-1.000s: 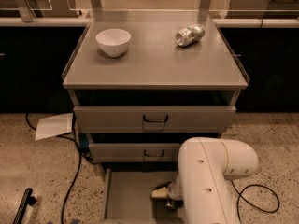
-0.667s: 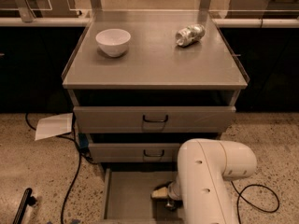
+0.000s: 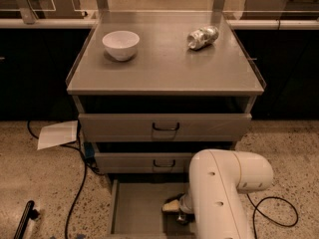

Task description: Pick redbull can from bottom drawer and place on counter

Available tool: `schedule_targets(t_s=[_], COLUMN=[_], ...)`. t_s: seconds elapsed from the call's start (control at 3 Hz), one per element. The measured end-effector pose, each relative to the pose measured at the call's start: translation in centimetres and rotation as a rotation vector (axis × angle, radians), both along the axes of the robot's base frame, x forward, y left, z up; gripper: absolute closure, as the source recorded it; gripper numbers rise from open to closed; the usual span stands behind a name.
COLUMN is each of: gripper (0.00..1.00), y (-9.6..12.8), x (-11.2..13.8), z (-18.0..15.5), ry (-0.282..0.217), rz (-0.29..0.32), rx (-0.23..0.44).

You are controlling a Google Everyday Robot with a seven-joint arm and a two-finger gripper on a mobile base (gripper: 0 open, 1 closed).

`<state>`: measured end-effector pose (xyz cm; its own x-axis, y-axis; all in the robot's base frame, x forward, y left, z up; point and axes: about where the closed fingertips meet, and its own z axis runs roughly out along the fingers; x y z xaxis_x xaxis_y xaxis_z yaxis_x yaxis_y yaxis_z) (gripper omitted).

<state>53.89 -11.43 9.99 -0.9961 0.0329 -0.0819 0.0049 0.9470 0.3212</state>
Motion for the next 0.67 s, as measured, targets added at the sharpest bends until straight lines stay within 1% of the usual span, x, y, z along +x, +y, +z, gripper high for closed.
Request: schedule_targets(t_s=[0.67], gripper=[0.51], y=[0.0], x=[0.0], z=[0.0], ry=[0.0], rz=[0.0], rx=[0.0])
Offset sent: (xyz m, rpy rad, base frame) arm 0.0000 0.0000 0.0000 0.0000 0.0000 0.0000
